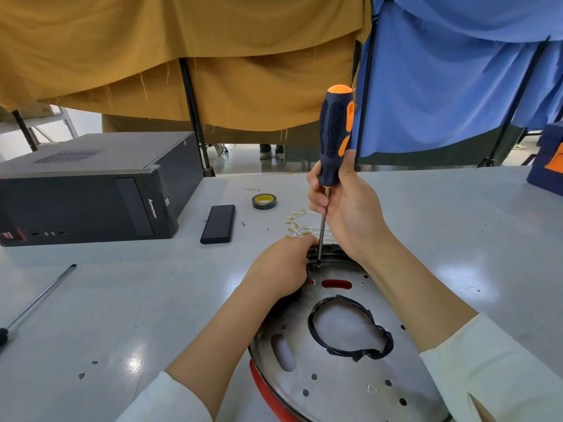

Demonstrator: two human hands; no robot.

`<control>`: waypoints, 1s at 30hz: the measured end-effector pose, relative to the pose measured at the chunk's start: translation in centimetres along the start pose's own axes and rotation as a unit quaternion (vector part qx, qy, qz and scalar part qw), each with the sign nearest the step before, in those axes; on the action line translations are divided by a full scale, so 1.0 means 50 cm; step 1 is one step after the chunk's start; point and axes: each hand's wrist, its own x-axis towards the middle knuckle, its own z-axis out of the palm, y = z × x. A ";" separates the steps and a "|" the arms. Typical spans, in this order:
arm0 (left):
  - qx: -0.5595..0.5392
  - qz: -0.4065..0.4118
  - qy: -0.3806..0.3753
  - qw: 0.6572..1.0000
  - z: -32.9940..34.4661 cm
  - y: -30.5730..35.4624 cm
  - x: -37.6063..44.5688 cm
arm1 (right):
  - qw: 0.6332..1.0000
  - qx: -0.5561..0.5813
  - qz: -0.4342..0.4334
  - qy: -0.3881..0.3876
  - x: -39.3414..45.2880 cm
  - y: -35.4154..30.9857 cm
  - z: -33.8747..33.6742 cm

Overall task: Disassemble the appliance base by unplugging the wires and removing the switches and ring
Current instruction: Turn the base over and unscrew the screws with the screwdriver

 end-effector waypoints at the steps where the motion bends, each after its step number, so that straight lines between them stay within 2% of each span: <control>1: 0.002 0.000 0.001 1.000 0.000 0.000 0.000 | 1.000 -0.007 0.001 -0.008 -0.001 0.001 0.000; 8: 0.001 0.004 0.001 1.000 -0.001 0.001 -0.002 | 0.996 -0.063 -0.058 0.013 -0.001 0.006 -0.010; 16: 0.008 0.001 0.004 1.000 -0.001 0.001 -0.002 | 0.999 -0.044 -0.015 -0.003 0.001 0.010 -0.007; 20: 0.005 0.002 0.005 1.000 -0.001 0.001 -0.001 | 0.997 -0.058 -0.041 0.026 -0.001 0.004 -0.009; 25: 0.007 -0.001 0.009 1.000 0.001 0.000 -0.001 | 1.000 -0.016 -0.021 0.016 0.001 0.006 -0.014; 30: 0.005 -0.003 0.008 1.000 0.002 -0.001 0.000 | 0.998 -0.043 -0.028 0.025 0.000 0.005 -0.013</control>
